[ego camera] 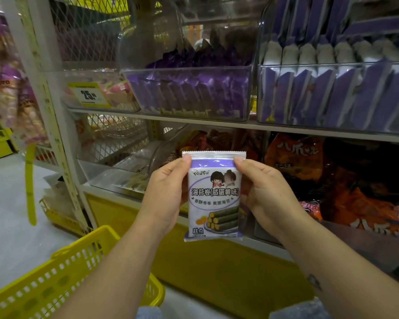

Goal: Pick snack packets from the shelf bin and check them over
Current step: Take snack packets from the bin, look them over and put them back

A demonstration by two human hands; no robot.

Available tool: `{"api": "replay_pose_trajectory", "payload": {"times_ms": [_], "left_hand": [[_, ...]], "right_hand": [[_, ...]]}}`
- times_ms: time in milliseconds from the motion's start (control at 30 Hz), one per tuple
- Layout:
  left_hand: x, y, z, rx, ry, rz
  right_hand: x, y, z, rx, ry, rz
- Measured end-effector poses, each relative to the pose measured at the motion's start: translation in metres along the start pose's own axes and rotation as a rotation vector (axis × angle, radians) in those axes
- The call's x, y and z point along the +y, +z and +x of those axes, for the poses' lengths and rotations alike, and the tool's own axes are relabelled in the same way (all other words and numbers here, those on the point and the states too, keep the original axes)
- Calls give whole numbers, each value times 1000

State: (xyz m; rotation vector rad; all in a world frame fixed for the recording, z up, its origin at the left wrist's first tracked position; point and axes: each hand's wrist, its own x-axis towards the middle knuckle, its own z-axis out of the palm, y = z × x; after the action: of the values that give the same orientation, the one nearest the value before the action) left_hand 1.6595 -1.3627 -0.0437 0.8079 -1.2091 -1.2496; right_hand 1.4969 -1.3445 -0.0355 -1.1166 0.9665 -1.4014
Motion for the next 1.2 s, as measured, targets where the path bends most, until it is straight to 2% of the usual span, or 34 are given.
{"api": "replay_pose_trajectory", "payload": {"times_ms": [100, 200, 267, 367, 467, 567, 667, 967, 1100, 1200], "left_hand": [[1, -2, 0, 68, -32, -45], [4, -6, 0, 106, -73, -102], [3, -8, 2, 123, -144, -117], [2, -15, 4, 18, -284, -113], [2, -22, 1, -227, -428, -64], [0, -28, -2, -452, -459, -39], [-1, -30, -2, -557, -422, -44], [2, -31, -2, -552, -306, -83], [3, -31, -2, -484, -253, 4], [2, -22, -5, -406, -146, 127]], "right_hand": [[-3, -6, -1, -181, 87, -136], [-5, -13, -4, -411, 307, -235], [-5, -16, -4, -461, 391, -249], [-6, -20, -1, -428, 419, -197], [-10, -21, -1, -366, 429, -88], [-12, -22, -1, -301, 420, -22], [-13, -22, 0, -244, 417, 35], [-15, -24, 3, -182, 378, 133], [-13, -18, 1, -141, 265, -51], [-10, -10, -3, -105, 150, -64]]}}
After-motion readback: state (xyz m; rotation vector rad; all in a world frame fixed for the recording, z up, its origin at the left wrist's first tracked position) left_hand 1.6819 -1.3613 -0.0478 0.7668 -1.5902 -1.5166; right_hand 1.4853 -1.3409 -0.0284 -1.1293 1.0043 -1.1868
